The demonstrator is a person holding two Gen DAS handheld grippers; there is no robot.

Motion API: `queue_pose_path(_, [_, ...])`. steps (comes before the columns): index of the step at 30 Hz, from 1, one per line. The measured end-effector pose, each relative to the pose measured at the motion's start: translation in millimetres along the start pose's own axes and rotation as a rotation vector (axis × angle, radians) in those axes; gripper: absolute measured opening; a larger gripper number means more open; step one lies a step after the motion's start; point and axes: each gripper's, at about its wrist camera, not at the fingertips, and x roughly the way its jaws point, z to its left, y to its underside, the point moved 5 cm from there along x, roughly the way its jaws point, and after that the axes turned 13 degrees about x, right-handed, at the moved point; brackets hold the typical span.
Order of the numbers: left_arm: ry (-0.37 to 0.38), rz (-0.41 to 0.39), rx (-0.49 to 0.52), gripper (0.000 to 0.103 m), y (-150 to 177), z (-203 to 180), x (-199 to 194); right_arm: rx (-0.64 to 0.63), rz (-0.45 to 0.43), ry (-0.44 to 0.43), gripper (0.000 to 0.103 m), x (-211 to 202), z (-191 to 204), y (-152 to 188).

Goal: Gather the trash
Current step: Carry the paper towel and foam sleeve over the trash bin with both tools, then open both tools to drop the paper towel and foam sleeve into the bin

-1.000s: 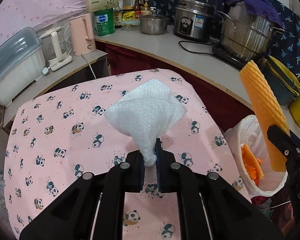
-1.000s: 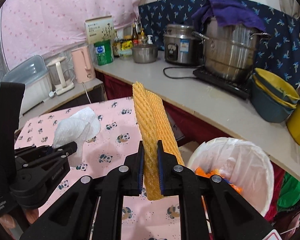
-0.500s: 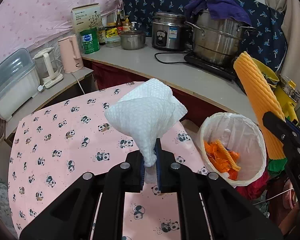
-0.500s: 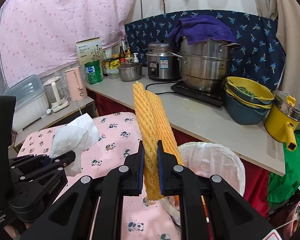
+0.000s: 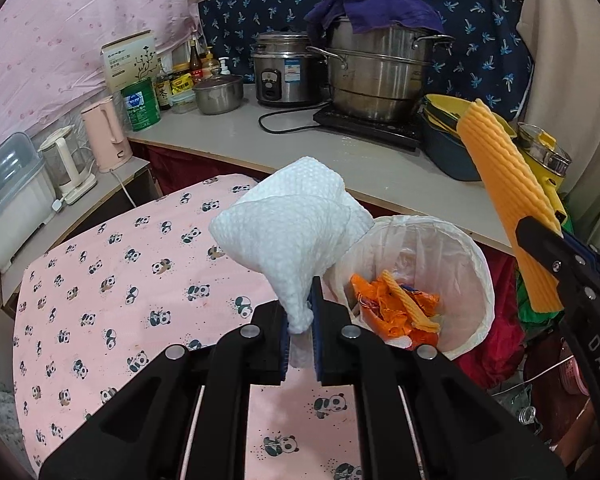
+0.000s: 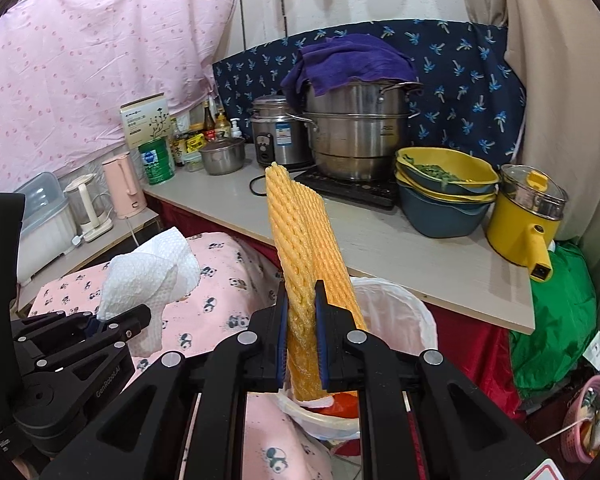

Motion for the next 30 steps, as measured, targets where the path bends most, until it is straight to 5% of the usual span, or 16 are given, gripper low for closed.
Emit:
queue_pose_path(15, [0.053,0.010,0.082,0.008,-11,-61,12,0.057,0.004,0.067,0.012,-3,-57,1])
queue_pose_path(30, [0.153,0.126,0.107,0.009,-5,-102,72,0.111,0.068,0.102,0.012,28,-97,17])
